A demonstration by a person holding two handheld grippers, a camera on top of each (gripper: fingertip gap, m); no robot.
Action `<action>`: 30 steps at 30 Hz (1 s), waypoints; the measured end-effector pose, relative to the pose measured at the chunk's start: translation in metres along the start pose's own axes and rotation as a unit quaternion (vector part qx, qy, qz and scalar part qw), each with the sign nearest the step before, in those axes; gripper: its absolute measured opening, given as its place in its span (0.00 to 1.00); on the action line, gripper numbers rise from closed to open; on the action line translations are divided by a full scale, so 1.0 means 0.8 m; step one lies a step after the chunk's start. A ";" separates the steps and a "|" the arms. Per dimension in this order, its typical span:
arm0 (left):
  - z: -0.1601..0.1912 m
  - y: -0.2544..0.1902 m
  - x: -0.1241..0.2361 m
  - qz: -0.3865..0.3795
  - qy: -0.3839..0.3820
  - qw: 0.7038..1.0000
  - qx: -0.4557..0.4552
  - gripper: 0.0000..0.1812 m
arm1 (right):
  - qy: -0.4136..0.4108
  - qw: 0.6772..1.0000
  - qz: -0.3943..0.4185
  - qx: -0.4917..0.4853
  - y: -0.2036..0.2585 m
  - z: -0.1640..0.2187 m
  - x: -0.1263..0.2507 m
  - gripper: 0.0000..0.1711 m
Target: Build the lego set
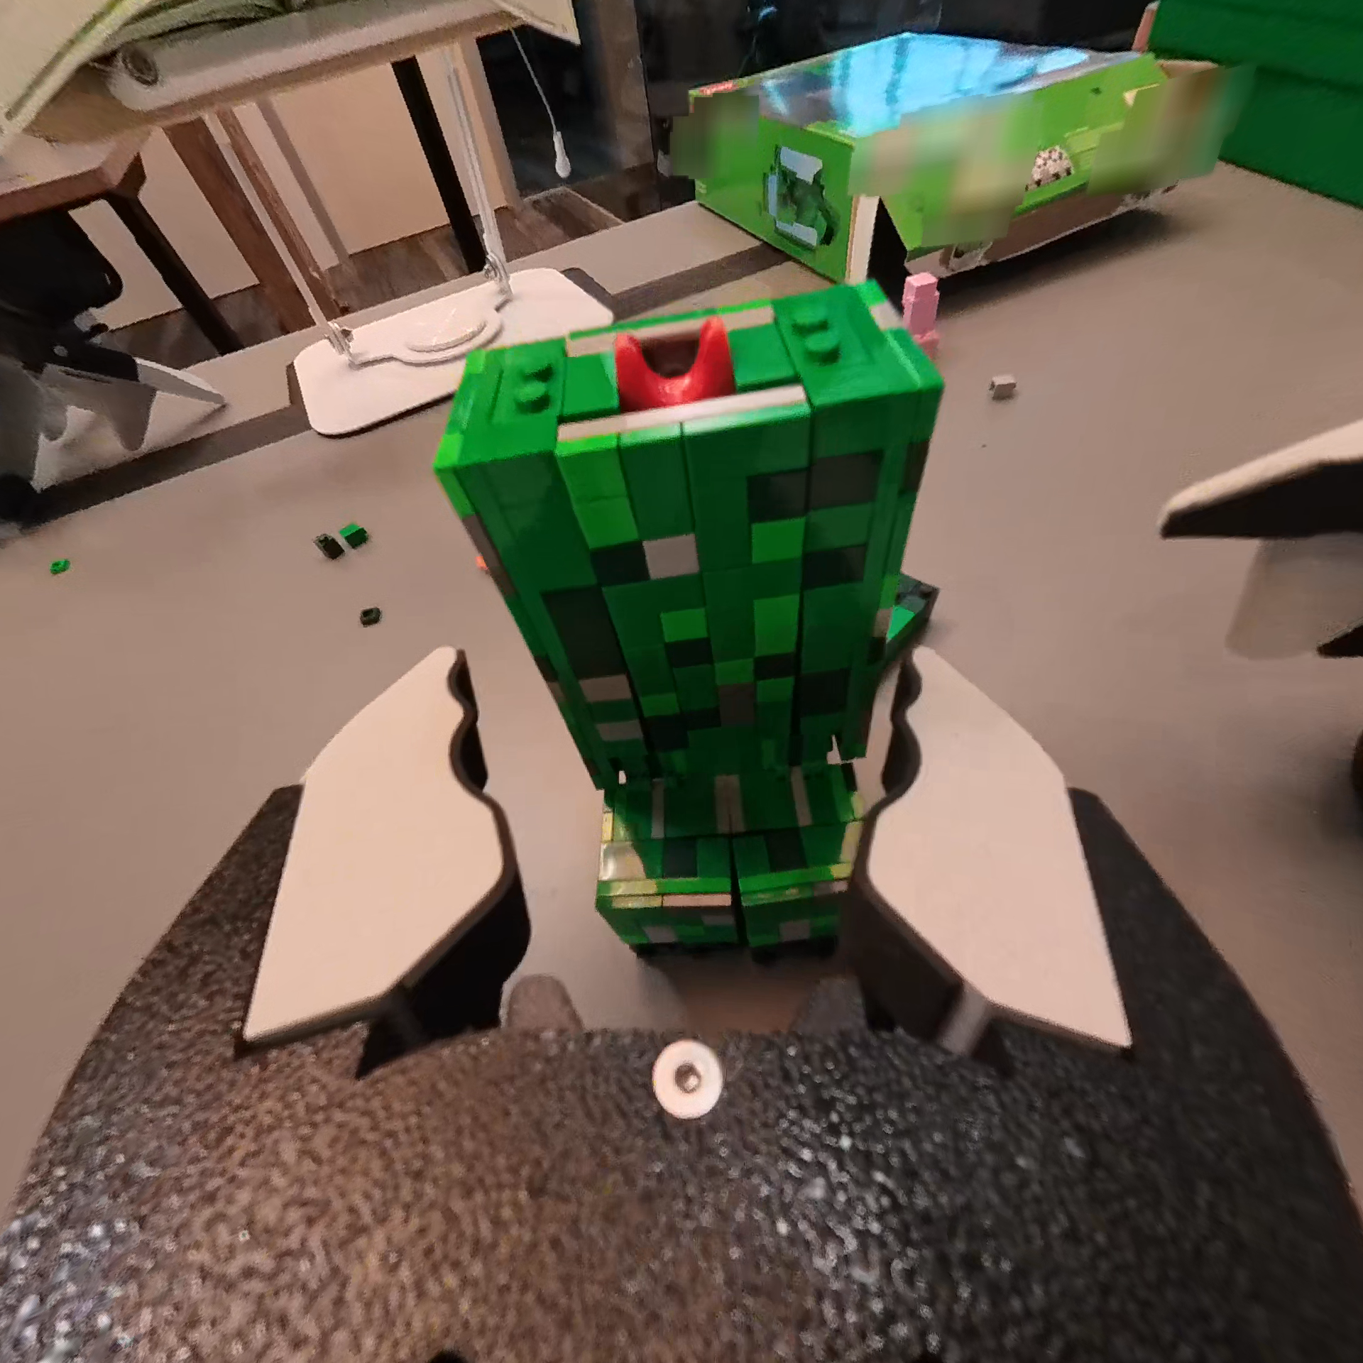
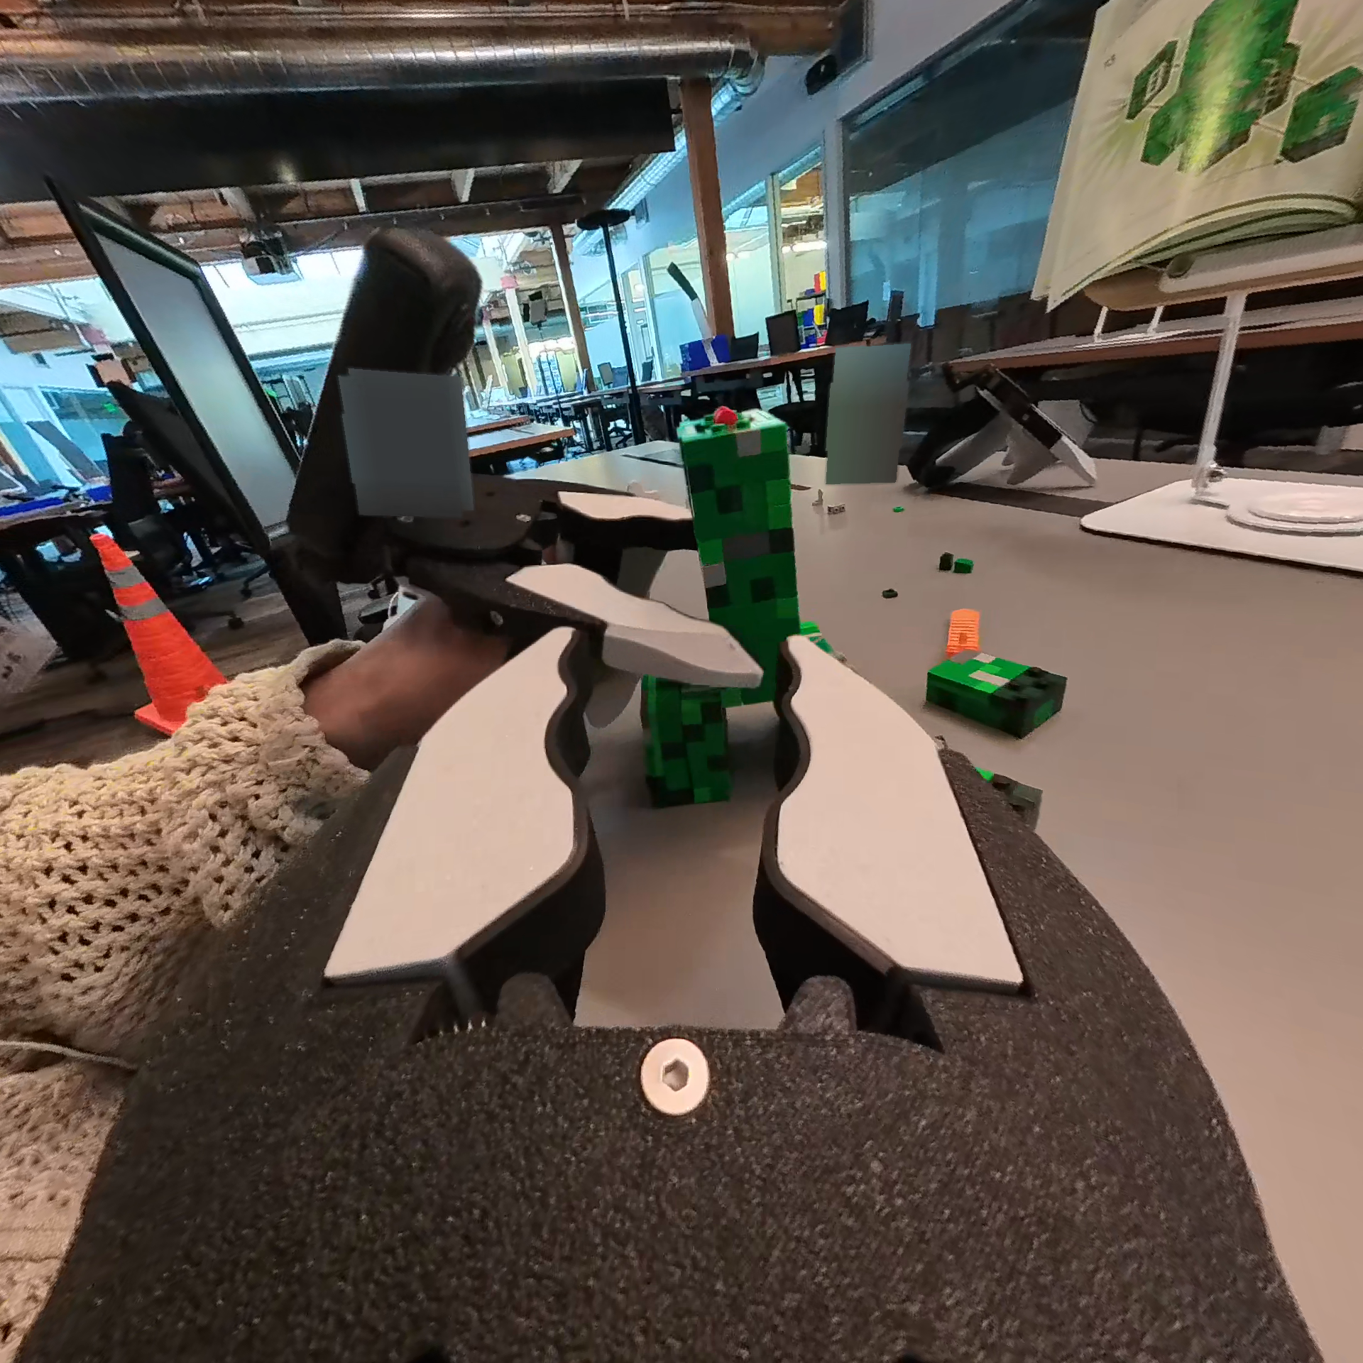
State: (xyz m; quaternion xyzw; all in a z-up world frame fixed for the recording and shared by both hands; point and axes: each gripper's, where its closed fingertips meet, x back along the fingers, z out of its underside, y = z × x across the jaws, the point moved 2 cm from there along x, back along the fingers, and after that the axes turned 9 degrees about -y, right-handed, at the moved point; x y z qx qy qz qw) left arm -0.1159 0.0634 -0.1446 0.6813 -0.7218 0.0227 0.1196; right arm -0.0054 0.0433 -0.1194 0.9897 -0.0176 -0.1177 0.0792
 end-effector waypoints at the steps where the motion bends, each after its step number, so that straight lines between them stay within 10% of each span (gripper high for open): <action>1: -0.003 -0.002 -0.001 0.005 -0.005 1.000 0.010 0.59 | 0.001 1.000 -0.001 0.001 0.001 0.000 0.000 0.27; 21: -0.003 0.002 -0.008 0.031 -0.023 0.999 0.034 0.46 | 0.005 1.000 -0.007 -0.005 0.003 0.002 -0.002 0.27; 30: -0.001 0.007 -0.006 0.171 -0.025 0.985 0.011 0.45 | 0.013 1.000 -0.013 -0.004 -0.001 -0.003 0.001 0.28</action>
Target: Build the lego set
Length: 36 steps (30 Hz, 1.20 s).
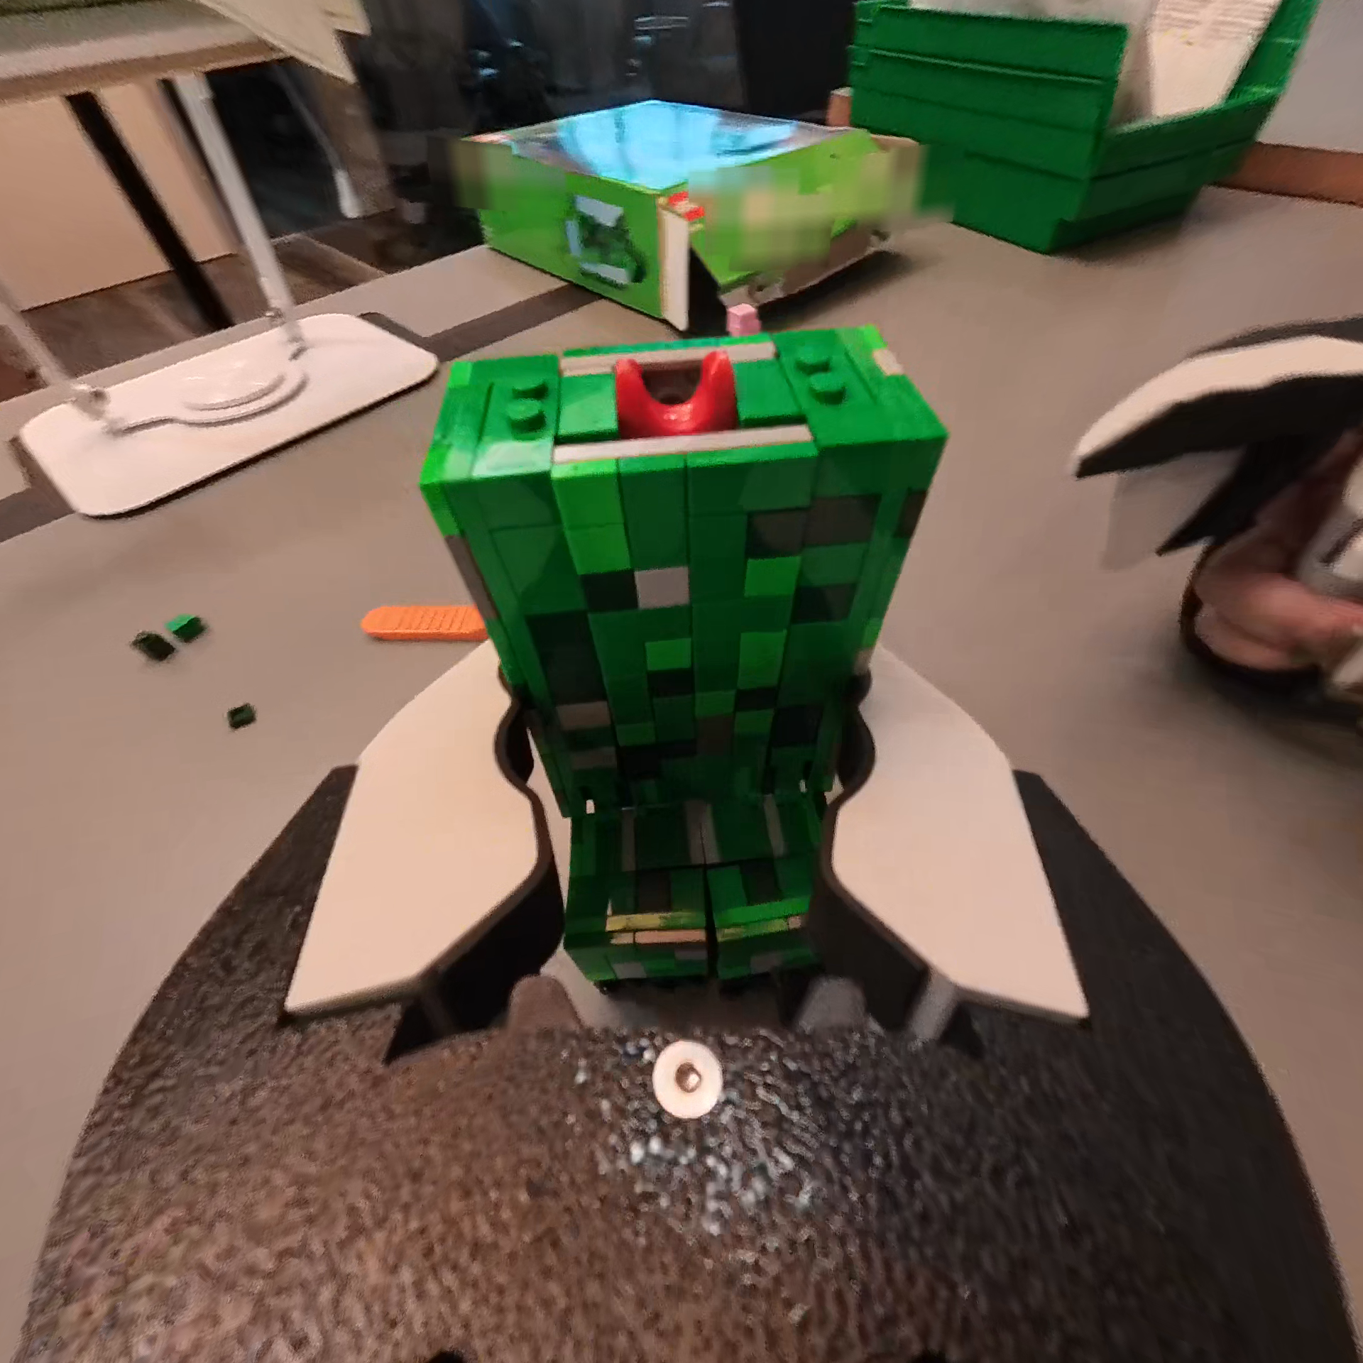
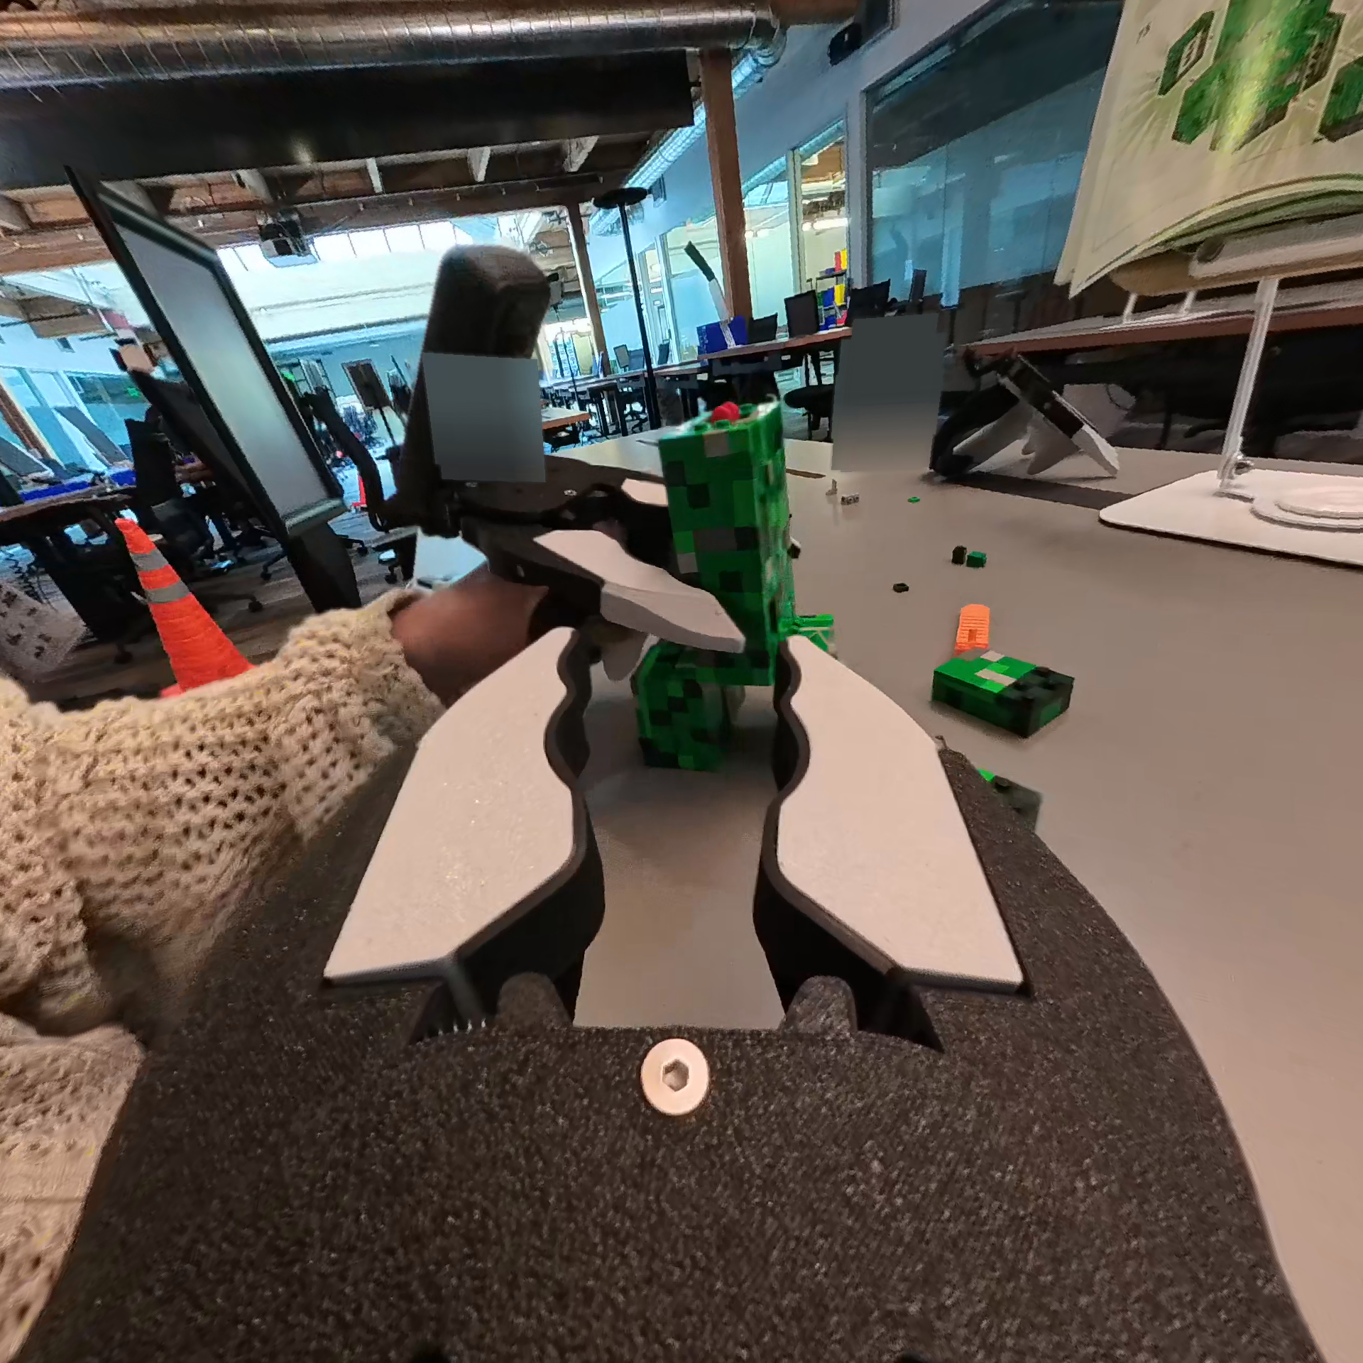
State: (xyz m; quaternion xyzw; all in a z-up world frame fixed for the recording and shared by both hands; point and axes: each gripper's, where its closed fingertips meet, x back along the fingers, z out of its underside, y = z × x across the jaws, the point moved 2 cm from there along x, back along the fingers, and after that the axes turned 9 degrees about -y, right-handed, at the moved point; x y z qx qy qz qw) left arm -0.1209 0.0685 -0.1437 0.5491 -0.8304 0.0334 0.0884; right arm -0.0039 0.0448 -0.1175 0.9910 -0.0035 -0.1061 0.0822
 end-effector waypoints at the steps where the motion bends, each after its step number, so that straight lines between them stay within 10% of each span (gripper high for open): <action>1: 0.000 0.001 0.001 0.018 0.001 1.000 -0.002 0.45 | 0.007 1.000 -0.001 0.006 -0.004 -0.001 0.001 0.28; 26: 0.003 0.027 0.001 0.285 -0.001 0.957 -0.052 0.45 | 0.500 0.812 -0.256 0.159 -0.122 0.103 -0.028 0.25; 36: 0.002 0.028 0.003 0.272 -0.019 0.961 -0.045 0.45 | 0.326 0.913 -0.243 0.031 -0.100 0.073 -0.053 0.21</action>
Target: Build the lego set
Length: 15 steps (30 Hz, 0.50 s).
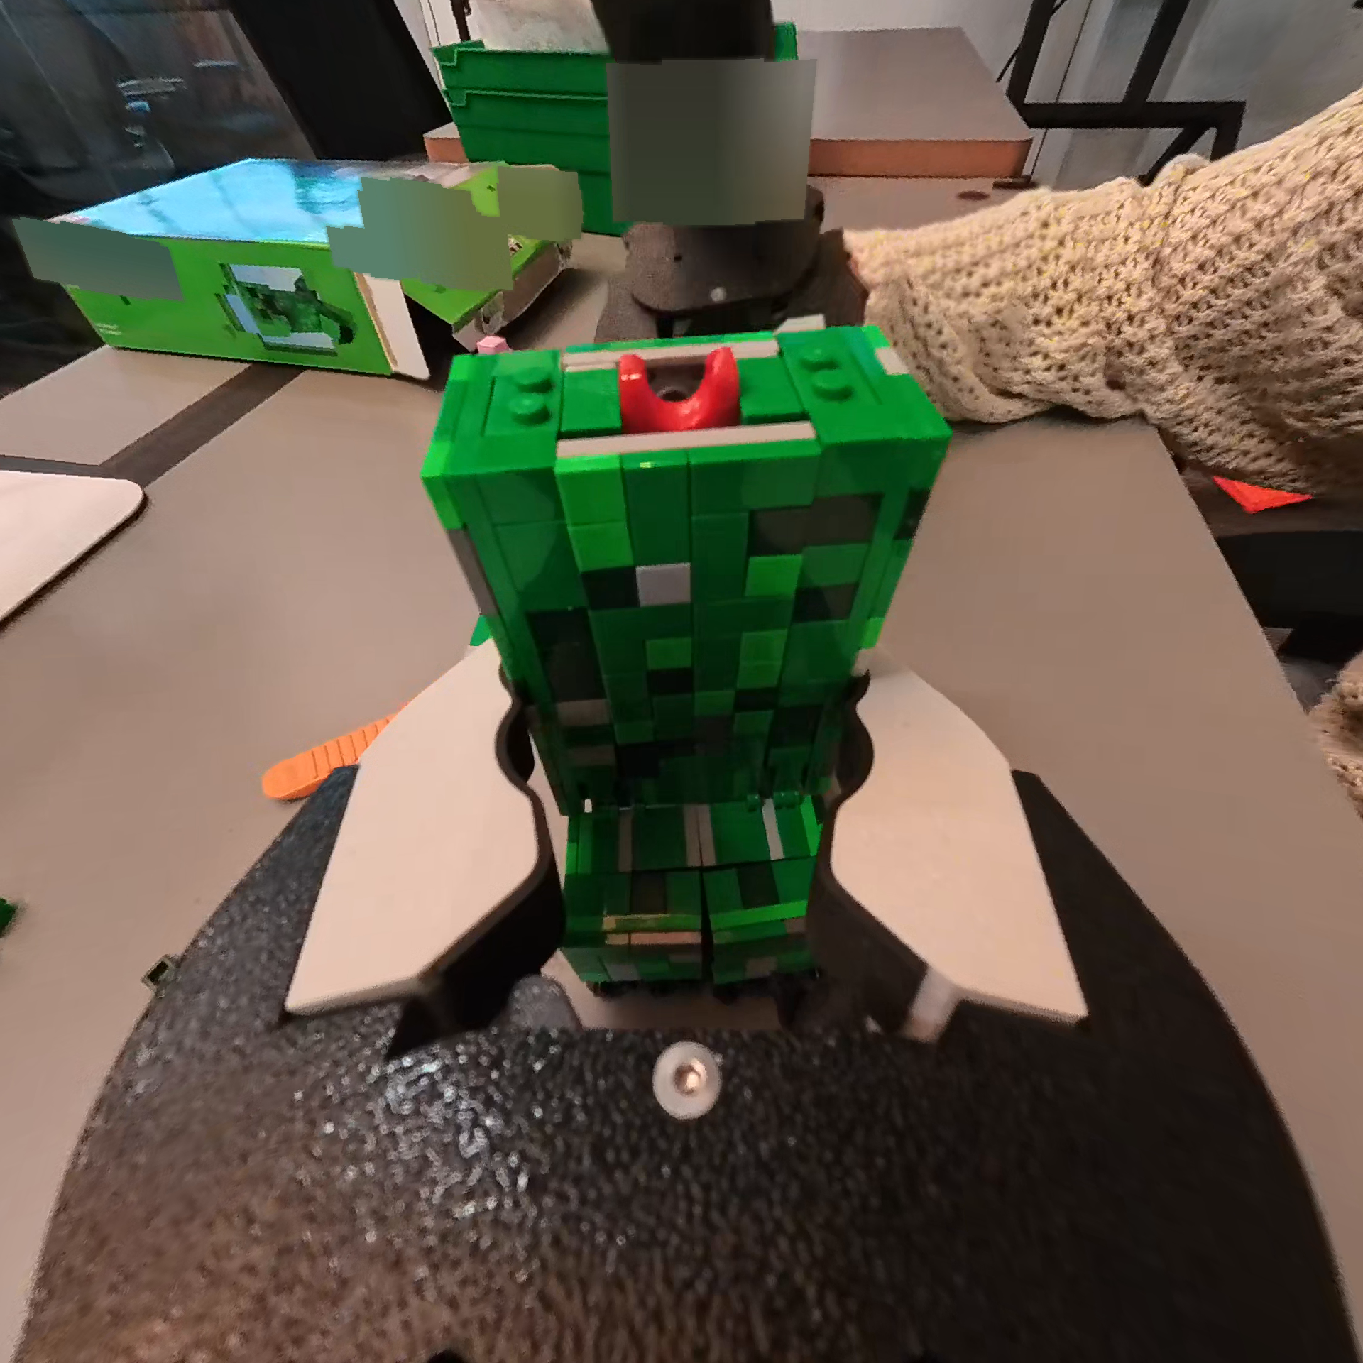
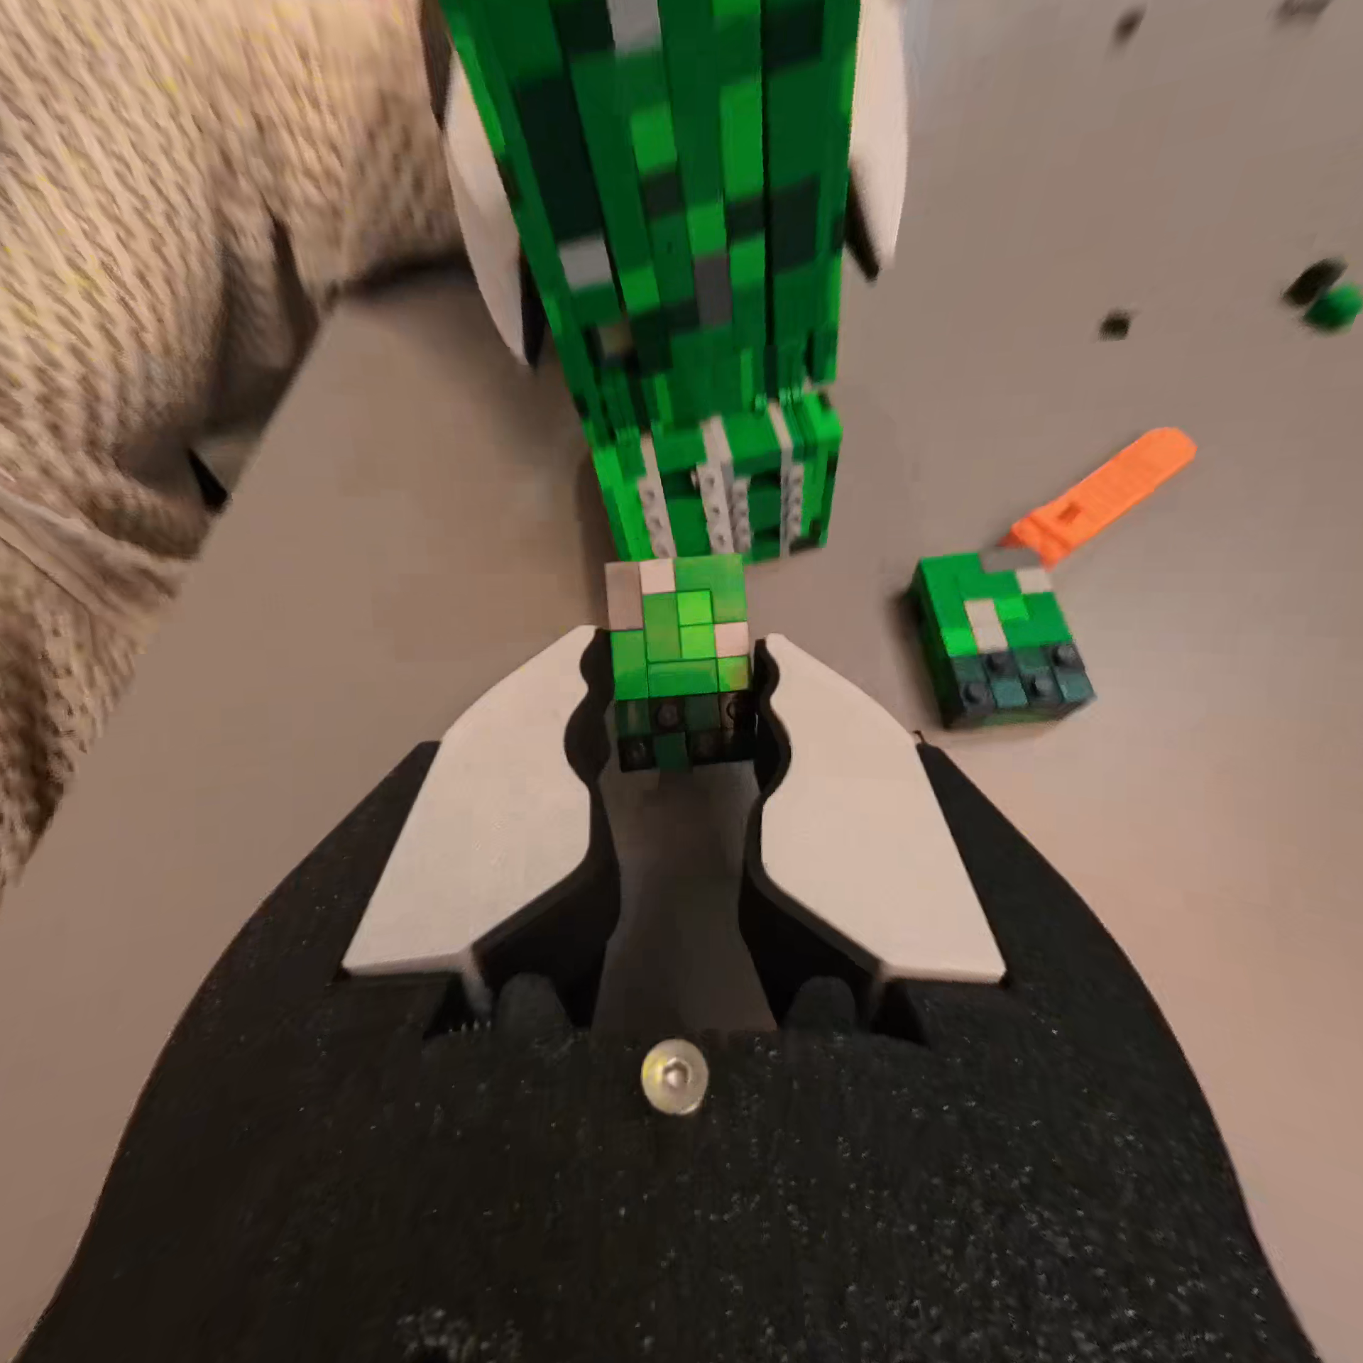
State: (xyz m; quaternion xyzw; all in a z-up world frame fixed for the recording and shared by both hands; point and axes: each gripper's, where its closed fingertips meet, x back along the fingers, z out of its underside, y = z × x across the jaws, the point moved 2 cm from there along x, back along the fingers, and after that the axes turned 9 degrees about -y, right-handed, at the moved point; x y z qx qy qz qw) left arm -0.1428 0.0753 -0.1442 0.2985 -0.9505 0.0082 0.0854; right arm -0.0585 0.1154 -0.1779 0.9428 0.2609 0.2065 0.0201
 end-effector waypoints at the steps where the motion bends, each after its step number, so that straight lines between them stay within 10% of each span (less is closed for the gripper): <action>1: 0.000 0.000 0.000 -0.001 -0.003 1.000 0.001 0.45 | -0.031 0.999 -0.005 -0.005 0.003 -0.008 -0.002 0.21; 15: 0.000 0.000 0.003 -0.008 -0.019 1.000 0.001 0.45 | -0.033 0.998 0.042 0.036 -0.012 -0.018 -0.007 0.21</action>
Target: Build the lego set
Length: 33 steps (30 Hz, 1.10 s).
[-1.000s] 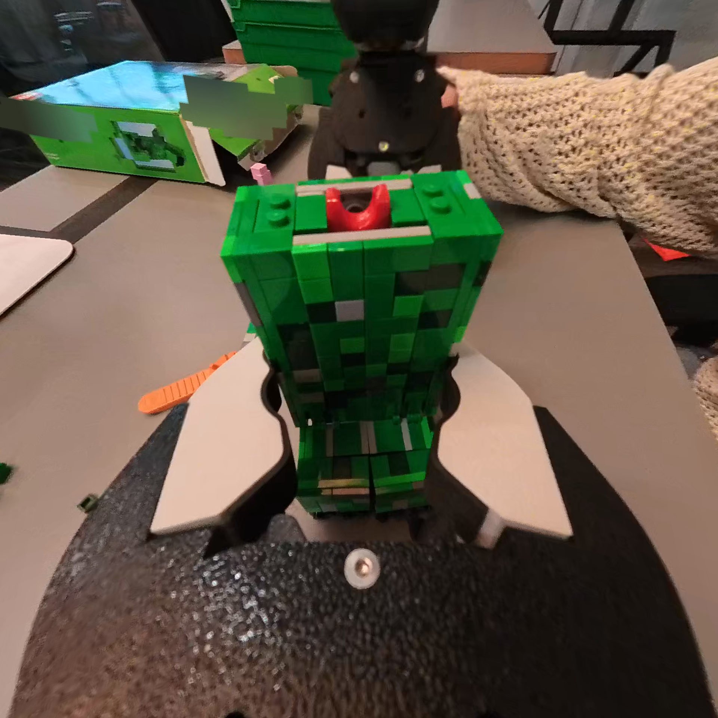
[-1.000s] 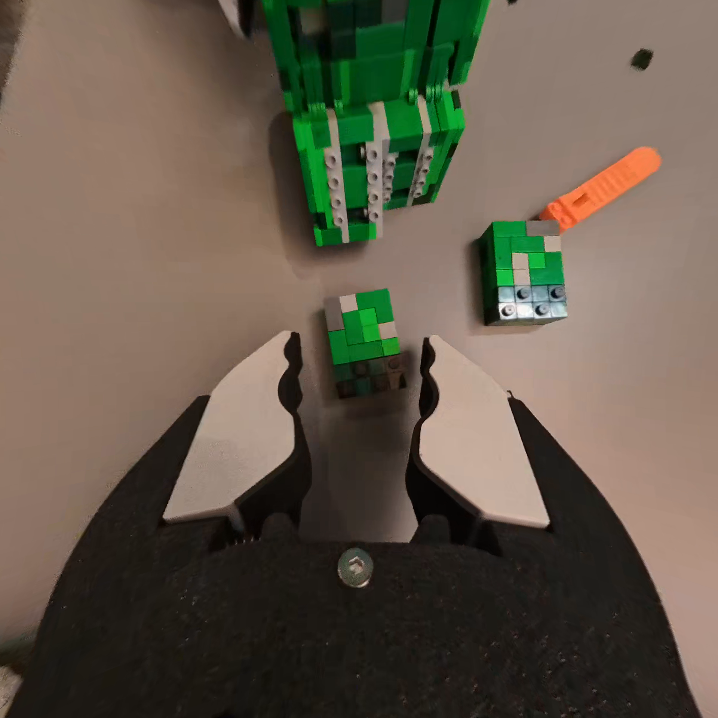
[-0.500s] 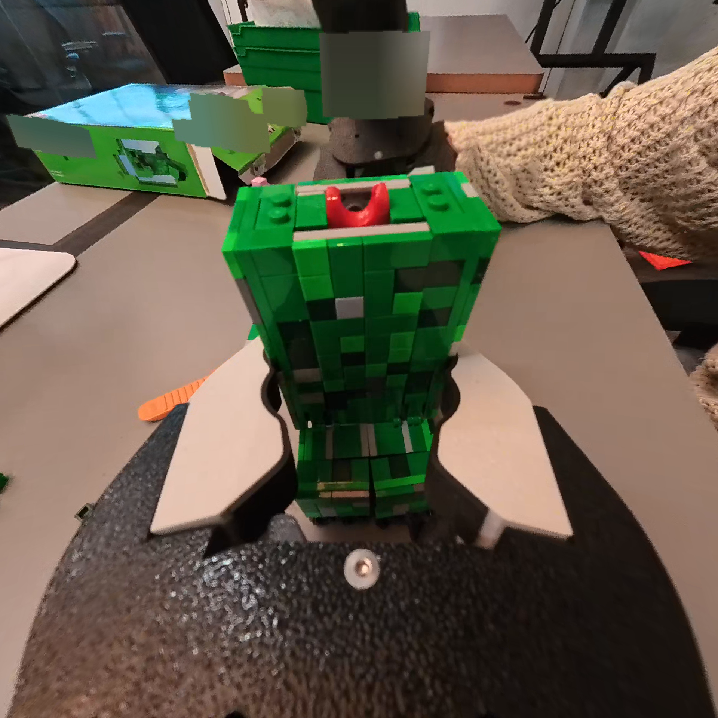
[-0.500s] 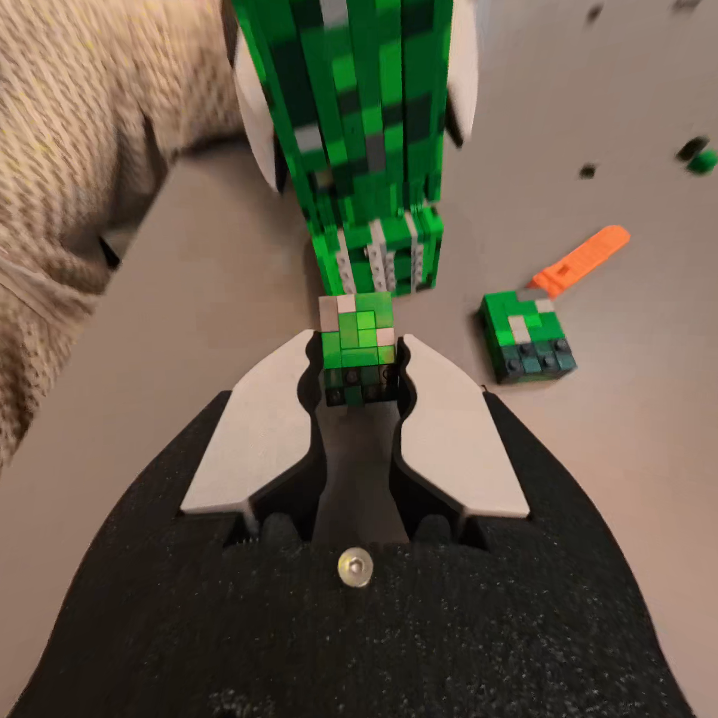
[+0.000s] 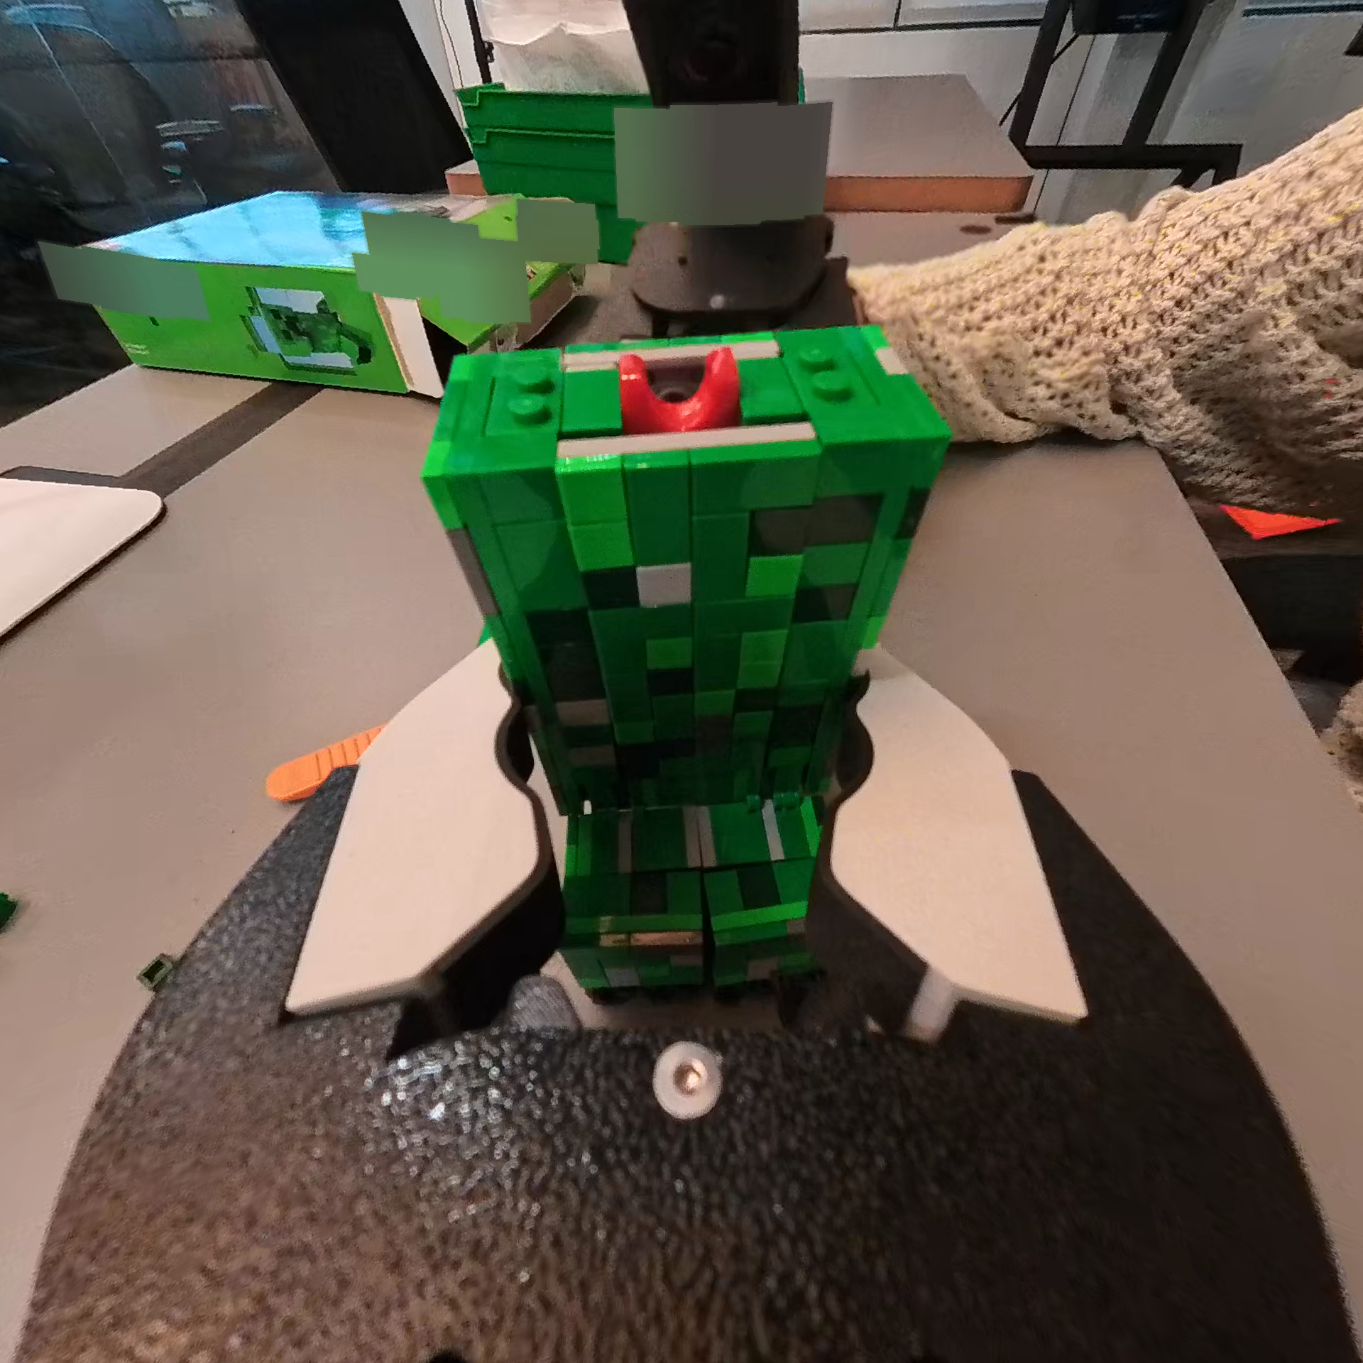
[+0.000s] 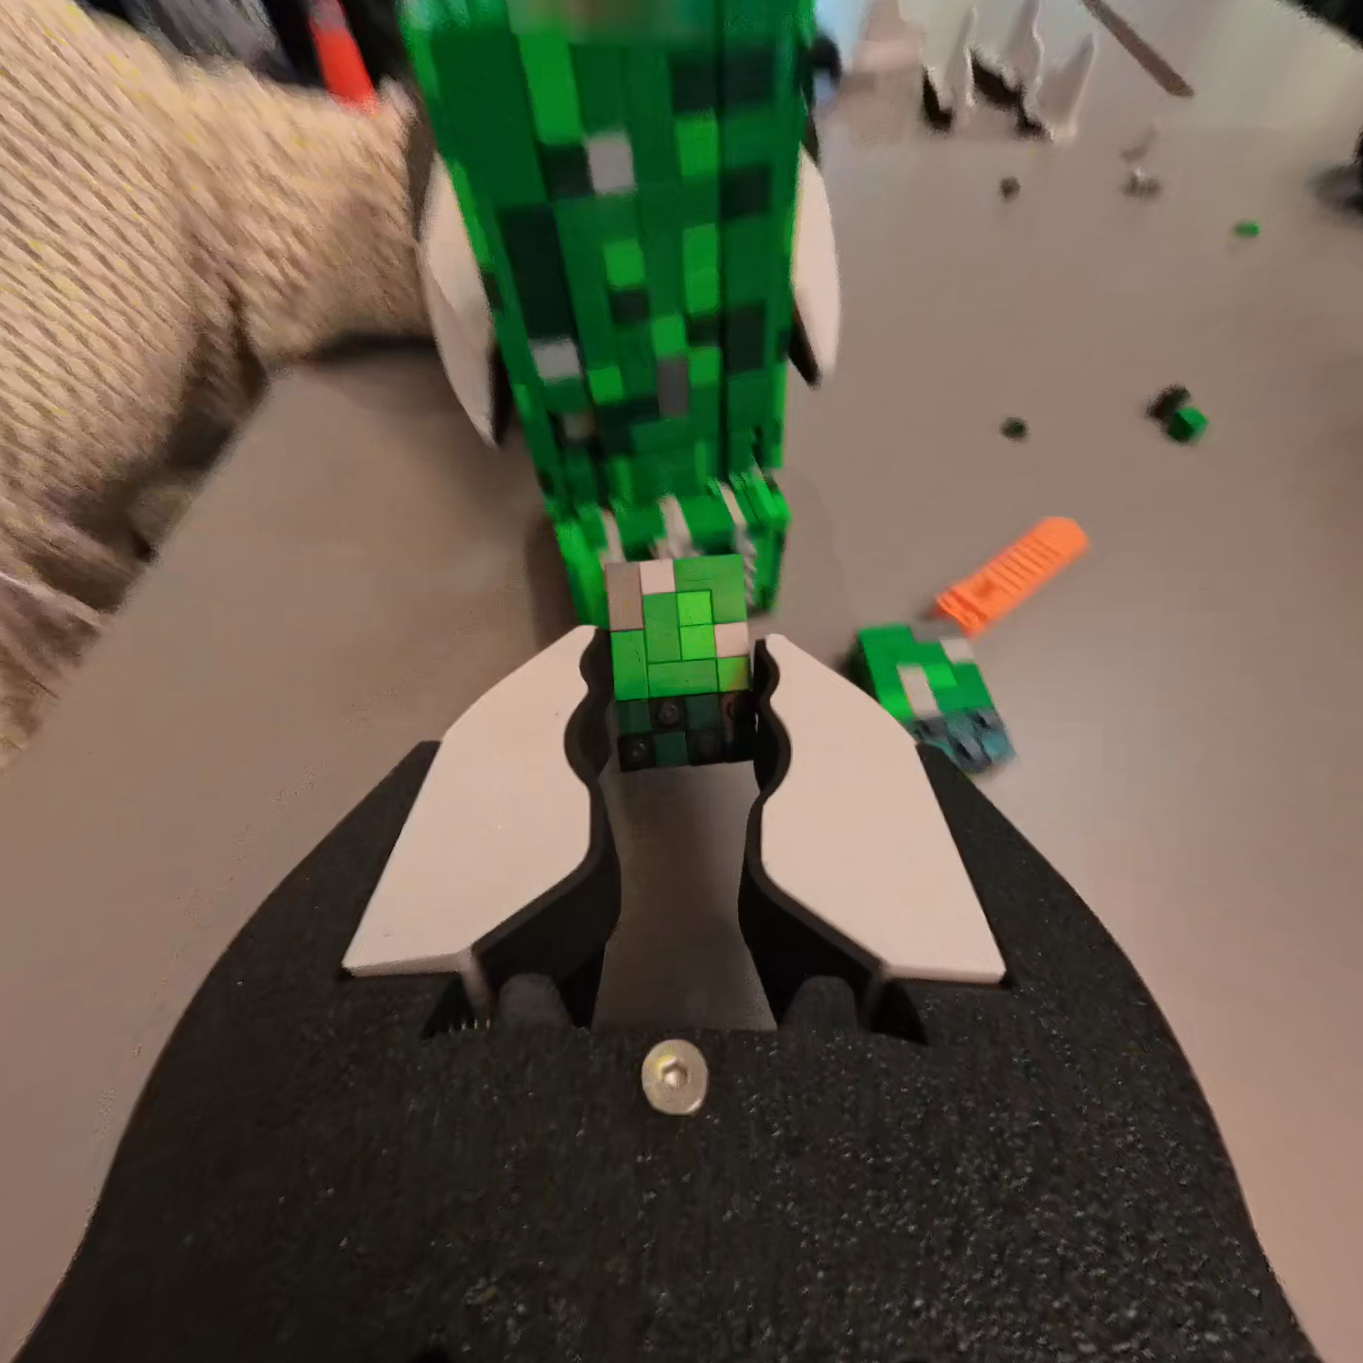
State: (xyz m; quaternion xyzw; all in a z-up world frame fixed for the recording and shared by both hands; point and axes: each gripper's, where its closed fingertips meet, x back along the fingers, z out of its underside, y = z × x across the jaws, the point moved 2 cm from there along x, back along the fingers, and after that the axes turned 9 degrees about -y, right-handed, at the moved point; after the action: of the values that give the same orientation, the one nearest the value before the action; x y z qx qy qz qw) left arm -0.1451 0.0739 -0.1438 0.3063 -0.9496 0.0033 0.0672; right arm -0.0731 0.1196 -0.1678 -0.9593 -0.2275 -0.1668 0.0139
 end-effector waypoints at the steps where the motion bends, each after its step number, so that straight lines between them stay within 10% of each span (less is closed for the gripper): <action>1: 0.000 0.000 0.000 -0.001 -0.001 1.000 0.000 0.45 | 0.051 0.998 0.022 0.016 -0.009 0.014 0.009 0.21; 6: 0.000 0.000 0.001 -0.002 -0.006 1.000 0.001 0.45 | 0.189 0.981 0.034 0.036 -0.018 0.061 0.027 0.21; 15: 0.000 0.000 0.002 0.000 -0.011 1.000 0.003 0.45 | 0.188 0.978 -0.011 0.094 0.014 0.033 -0.027 0.36; 33: 0.002 0.001 0.000 -0.006 0.014 1.000 0.004 0.45 | 0.149 0.983 -0.073 0.080 0.014 0.002 -0.020 0.21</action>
State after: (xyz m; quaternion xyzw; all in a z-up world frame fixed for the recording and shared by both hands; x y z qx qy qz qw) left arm -0.1457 0.0743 -0.1453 0.3121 -0.9467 0.0109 0.0788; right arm -0.0807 0.1028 -0.1741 -0.9005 -0.3048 -0.2893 0.1118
